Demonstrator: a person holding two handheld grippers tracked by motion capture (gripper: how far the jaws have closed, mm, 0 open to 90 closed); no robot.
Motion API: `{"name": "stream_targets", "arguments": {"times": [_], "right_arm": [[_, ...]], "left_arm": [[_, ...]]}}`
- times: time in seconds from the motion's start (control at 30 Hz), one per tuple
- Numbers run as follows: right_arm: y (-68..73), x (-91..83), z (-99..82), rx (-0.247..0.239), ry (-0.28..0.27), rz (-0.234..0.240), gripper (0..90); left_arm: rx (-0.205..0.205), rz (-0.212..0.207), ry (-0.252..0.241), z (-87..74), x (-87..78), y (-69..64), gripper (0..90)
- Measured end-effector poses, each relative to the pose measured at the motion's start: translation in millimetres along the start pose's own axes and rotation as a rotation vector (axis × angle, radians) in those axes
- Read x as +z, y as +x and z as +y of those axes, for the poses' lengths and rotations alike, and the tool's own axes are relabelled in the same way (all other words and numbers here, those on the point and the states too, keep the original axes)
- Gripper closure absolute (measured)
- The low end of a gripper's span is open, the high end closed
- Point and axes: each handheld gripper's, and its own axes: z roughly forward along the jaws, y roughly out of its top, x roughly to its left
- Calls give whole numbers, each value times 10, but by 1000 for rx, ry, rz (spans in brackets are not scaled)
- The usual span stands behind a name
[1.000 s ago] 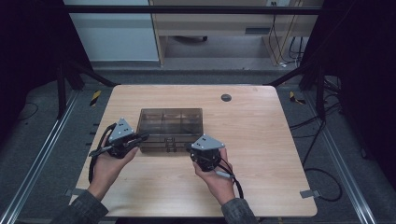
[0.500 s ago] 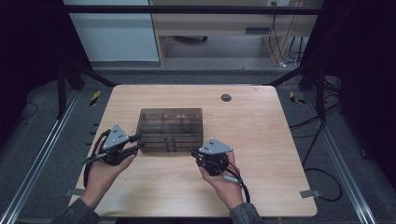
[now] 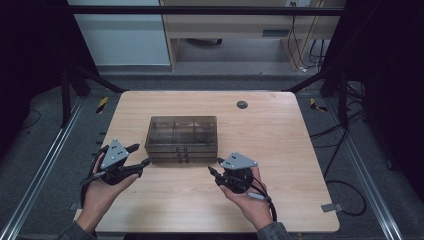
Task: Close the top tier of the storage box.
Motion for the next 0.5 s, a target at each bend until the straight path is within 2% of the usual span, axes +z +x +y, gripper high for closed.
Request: {"name": "stream_targets", "arguments": {"times": [0.1,0.33,0.5], "right_arm": [[-32,-43,-32,5,5,-9,554],[-122,-153,-109,15,19,-28,477],[-184,-207,-167,27,27,-40,343]], "left_arm": [[-22,-5,8,-58,-35,4,349],[-36,19,11,-203,-121,45,247],[-42,33,3,-287,-181,101,203]]}}
